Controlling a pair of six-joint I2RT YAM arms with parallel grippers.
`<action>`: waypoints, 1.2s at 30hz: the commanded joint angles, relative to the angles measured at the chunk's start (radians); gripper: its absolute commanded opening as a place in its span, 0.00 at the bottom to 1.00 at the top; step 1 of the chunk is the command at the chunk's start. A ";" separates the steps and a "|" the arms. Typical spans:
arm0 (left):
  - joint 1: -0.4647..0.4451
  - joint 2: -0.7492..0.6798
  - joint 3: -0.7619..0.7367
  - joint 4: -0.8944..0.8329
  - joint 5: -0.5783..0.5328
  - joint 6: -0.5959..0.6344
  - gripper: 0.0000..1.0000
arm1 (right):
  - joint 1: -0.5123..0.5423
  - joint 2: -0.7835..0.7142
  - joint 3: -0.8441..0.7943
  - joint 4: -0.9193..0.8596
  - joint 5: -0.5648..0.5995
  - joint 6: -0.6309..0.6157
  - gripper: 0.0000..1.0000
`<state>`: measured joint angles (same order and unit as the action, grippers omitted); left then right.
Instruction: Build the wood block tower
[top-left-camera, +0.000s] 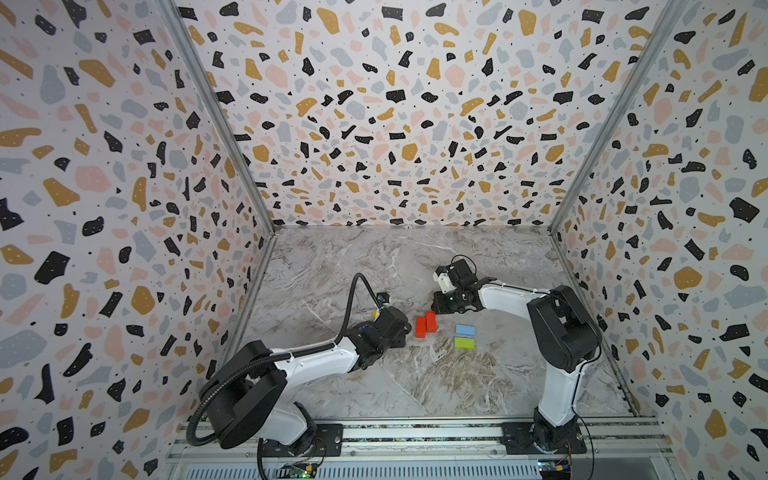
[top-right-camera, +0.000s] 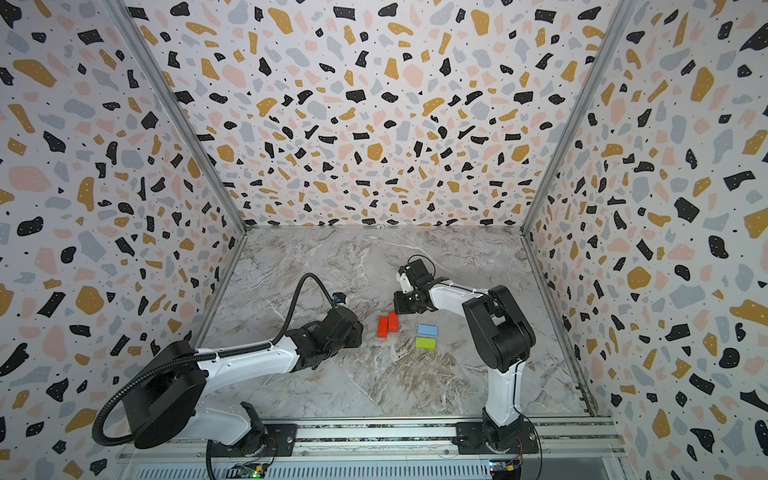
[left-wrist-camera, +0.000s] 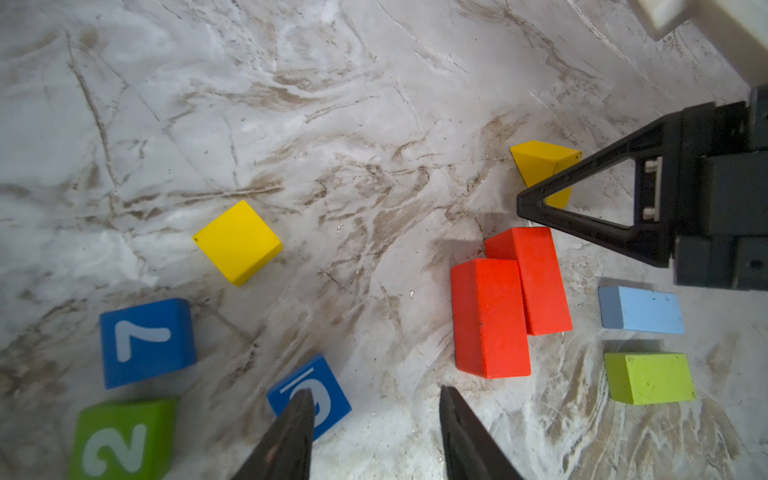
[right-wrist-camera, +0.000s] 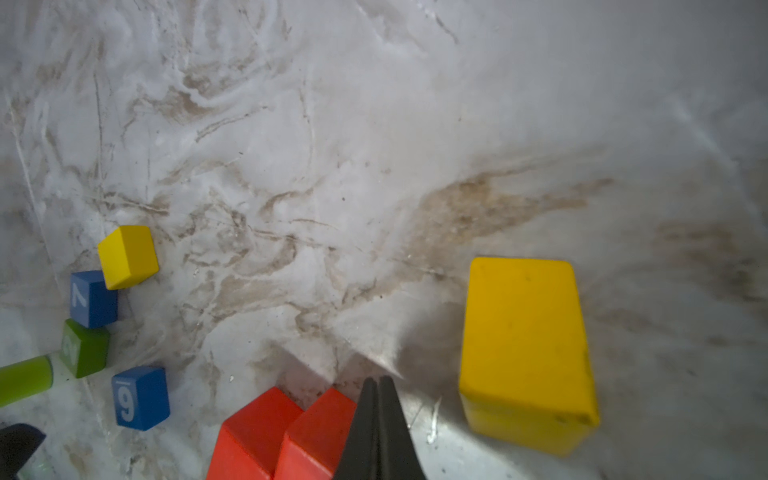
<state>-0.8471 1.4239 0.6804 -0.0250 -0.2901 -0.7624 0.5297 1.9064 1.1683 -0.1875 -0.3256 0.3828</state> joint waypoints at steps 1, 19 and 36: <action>0.005 -0.012 -0.008 0.008 -0.016 0.024 0.53 | 0.011 -0.001 0.030 -0.022 -0.011 -0.007 0.00; 0.004 -0.007 -0.019 0.020 -0.010 0.015 0.64 | 0.030 -0.050 -0.033 -0.018 0.010 0.006 0.00; 0.005 0.014 0.010 0.014 -0.012 0.029 0.64 | 0.004 -0.116 0.017 -0.072 0.049 -0.006 0.00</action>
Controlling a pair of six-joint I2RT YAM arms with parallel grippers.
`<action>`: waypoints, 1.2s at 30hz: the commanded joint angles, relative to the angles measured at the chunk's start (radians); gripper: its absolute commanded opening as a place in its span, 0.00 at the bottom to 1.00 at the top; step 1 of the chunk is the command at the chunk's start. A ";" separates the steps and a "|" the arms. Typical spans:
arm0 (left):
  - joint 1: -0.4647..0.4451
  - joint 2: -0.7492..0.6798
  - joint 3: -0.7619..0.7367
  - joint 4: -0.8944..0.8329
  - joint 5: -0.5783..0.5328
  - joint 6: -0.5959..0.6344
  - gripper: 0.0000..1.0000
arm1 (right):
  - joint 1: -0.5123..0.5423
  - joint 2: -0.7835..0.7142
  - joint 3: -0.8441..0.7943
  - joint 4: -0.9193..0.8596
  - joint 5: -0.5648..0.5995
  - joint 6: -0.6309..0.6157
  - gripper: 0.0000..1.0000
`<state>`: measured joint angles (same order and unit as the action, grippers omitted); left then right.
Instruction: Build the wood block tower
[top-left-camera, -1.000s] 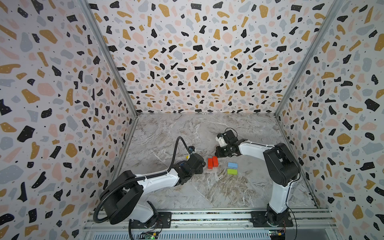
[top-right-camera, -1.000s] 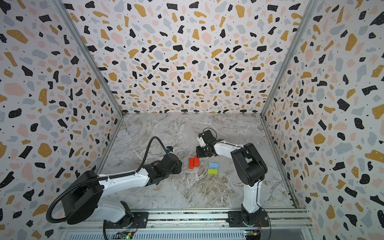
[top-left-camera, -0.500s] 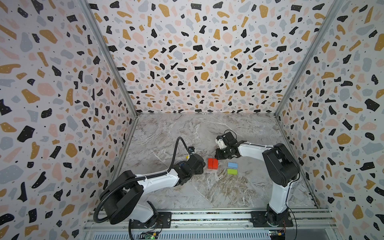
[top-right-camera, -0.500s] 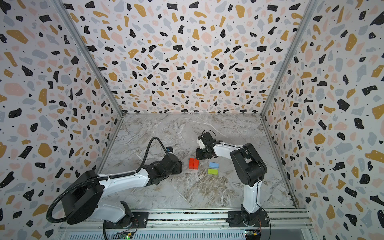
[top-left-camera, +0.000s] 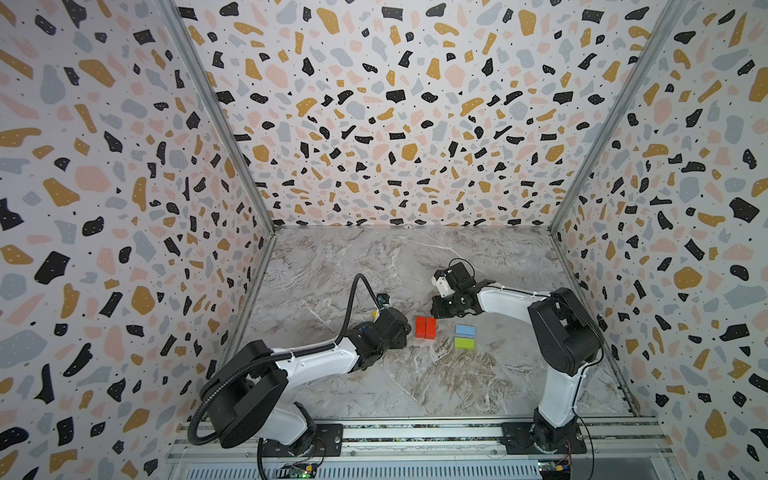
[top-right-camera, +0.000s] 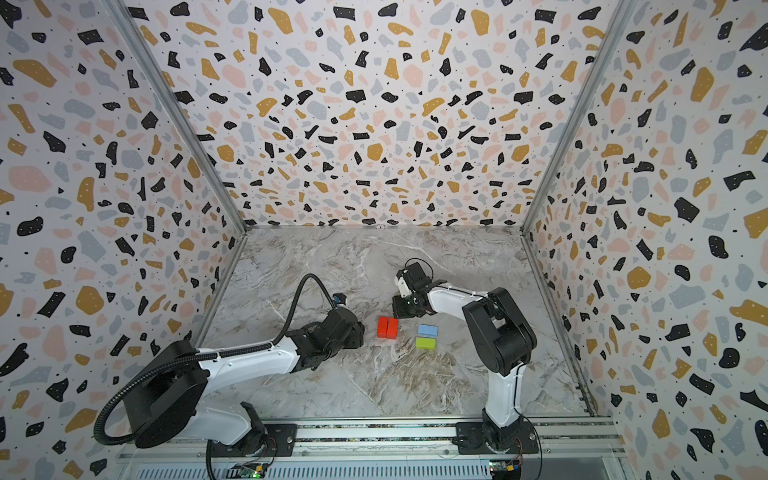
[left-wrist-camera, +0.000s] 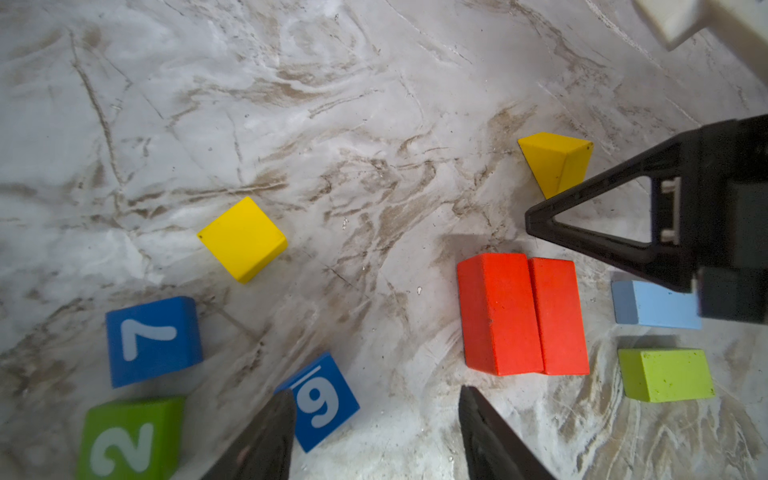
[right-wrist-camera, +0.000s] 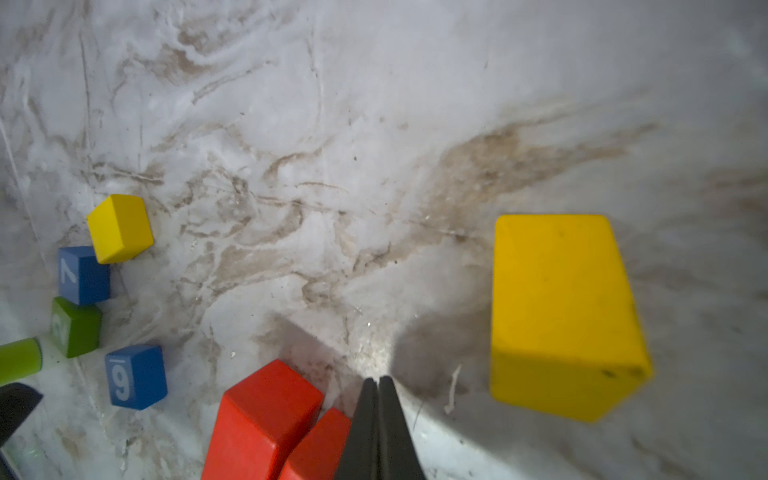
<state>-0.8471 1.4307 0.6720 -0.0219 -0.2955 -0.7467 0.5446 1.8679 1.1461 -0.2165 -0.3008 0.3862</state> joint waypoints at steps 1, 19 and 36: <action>0.005 0.010 0.024 0.009 -0.006 0.016 0.63 | -0.015 -0.087 0.033 -0.047 0.030 -0.010 0.00; 0.005 0.161 0.113 0.019 0.021 0.052 0.63 | -0.011 -0.206 -0.201 0.034 -0.038 0.007 0.00; 0.023 0.181 0.126 0.020 0.042 0.054 0.62 | 0.023 -0.127 -0.186 0.065 -0.083 0.005 0.00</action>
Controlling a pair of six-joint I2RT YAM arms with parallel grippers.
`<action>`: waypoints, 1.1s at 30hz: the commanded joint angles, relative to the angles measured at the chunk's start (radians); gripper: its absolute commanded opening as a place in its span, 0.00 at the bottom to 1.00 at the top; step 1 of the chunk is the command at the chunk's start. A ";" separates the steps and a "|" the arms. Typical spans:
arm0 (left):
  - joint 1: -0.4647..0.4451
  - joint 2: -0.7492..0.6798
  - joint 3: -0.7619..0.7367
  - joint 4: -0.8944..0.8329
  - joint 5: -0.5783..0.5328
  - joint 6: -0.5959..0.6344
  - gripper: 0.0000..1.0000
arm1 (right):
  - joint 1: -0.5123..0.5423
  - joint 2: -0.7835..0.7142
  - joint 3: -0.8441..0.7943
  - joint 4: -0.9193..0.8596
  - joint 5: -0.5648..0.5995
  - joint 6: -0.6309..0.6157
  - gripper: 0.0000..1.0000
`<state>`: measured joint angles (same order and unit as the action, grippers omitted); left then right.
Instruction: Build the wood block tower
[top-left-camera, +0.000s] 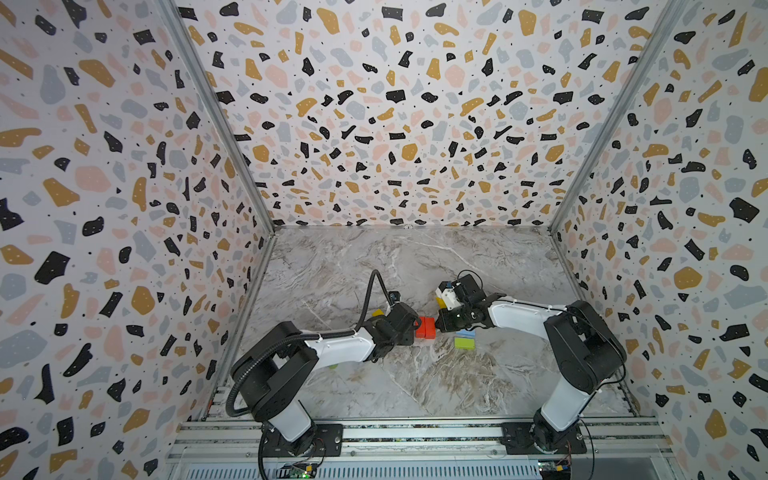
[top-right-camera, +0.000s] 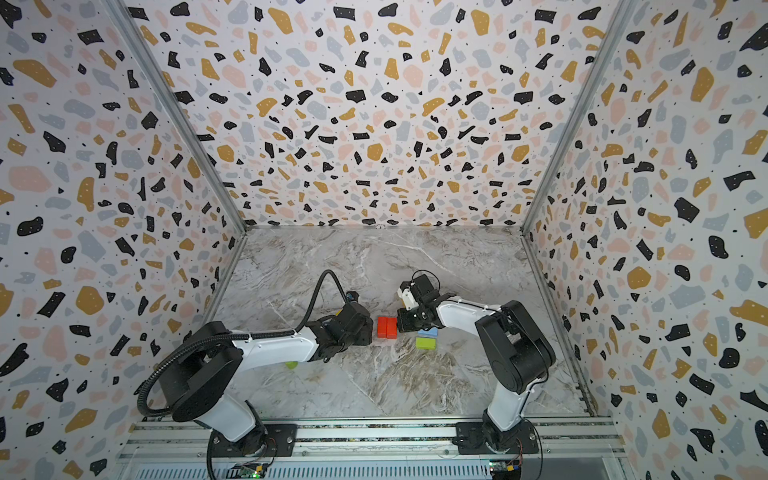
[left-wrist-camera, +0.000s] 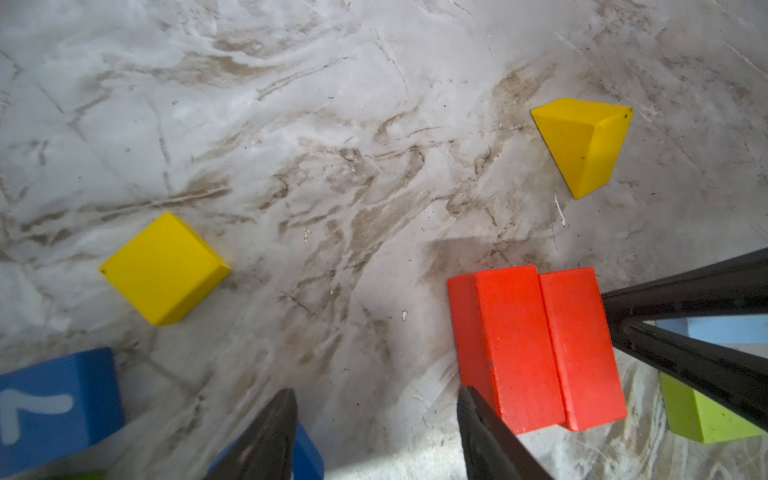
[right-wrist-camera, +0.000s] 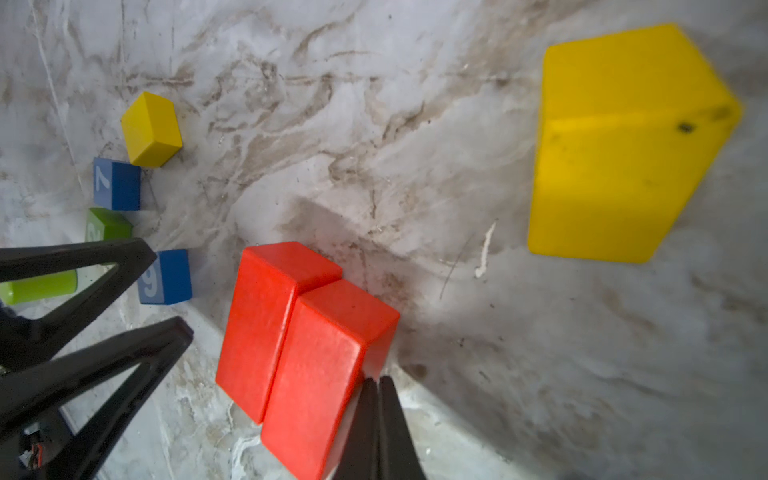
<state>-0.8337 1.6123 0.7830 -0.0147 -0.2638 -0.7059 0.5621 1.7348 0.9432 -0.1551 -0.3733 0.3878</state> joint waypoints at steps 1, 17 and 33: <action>0.011 -0.003 0.013 0.013 0.011 0.013 0.62 | 0.007 0.008 0.019 0.003 -0.010 0.004 0.00; 0.018 -0.159 -0.024 -0.058 -0.041 0.046 0.75 | 0.004 -0.066 0.081 -0.117 0.075 -0.036 0.06; 0.021 -0.420 -0.163 -0.129 -0.080 0.055 1.00 | -0.006 -0.298 -0.039 -0.270 0.274 -0.042 0.73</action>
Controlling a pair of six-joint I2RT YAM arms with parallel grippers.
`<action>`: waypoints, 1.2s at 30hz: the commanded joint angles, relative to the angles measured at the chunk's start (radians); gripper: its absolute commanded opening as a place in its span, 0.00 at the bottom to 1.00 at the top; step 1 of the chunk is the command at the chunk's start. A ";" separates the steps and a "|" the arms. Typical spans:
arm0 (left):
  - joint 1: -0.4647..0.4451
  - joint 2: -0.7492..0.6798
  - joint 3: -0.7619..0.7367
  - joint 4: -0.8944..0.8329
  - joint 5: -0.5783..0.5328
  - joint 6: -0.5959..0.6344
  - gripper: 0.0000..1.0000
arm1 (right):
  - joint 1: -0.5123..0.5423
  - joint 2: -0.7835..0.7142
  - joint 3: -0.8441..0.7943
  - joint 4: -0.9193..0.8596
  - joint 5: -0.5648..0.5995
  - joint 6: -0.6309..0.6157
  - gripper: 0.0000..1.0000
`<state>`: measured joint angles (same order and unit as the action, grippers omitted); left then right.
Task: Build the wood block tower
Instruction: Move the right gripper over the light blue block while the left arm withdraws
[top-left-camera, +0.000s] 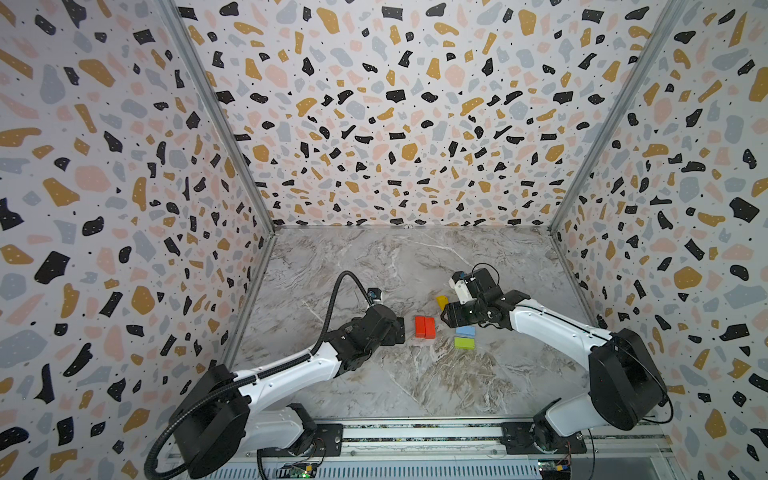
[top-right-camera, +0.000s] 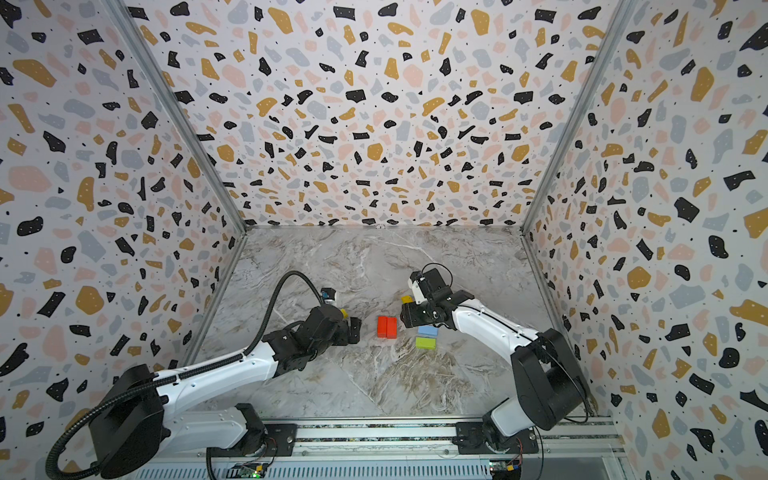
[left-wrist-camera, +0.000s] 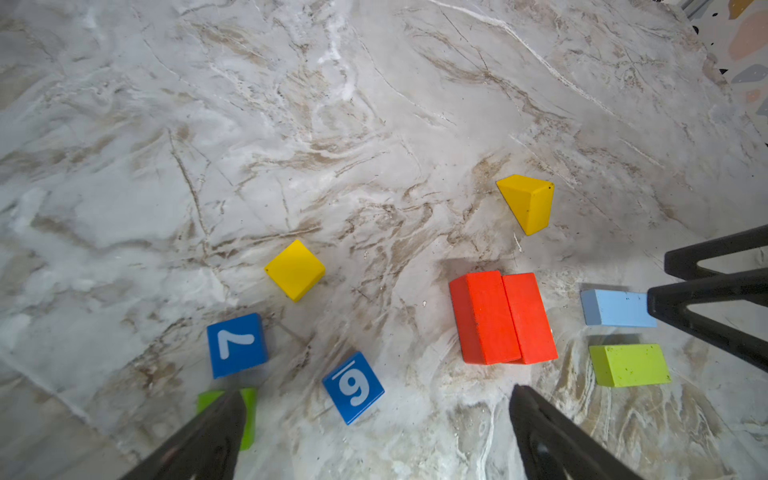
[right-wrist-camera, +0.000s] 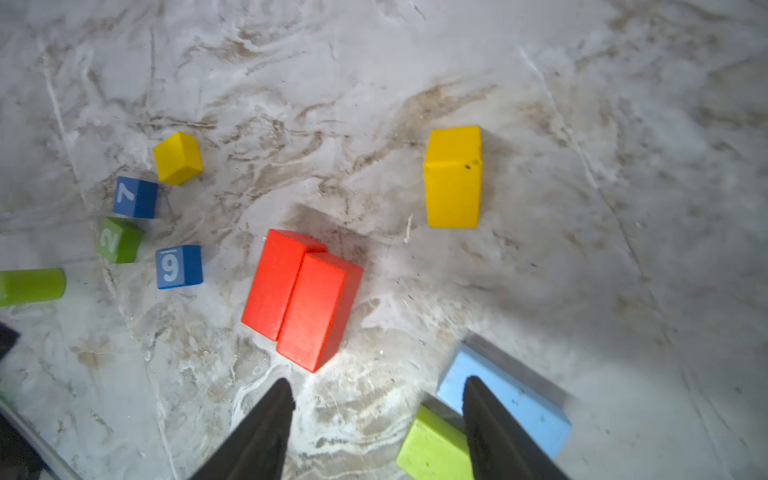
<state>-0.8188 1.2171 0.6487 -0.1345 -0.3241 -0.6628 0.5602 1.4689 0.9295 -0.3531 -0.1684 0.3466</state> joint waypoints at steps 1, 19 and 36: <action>0.006 -0.033 -0.038 -0.008 -0.018 0.011 1.00 | -0.007 -0.041 -0.034 -0.073 0.081 0.002 0.75; 0.006 -0.148 -0.143 0.005 0.000 0.009 0.99 | -0.027 -0.003 -0.132 -0.020 0.164 0.082 0.88; 0.008 -0.180 -0.159 -0.003 0.020 0.032 0.96 | -0.021 0.083 -0.111 0.066 0.231 0.219 0.82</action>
<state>-0.8188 1.0546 0.5018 -0.1505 -0.3111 -0.6491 0.5350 1.5421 0.8013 -0.2966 0.0437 0.5312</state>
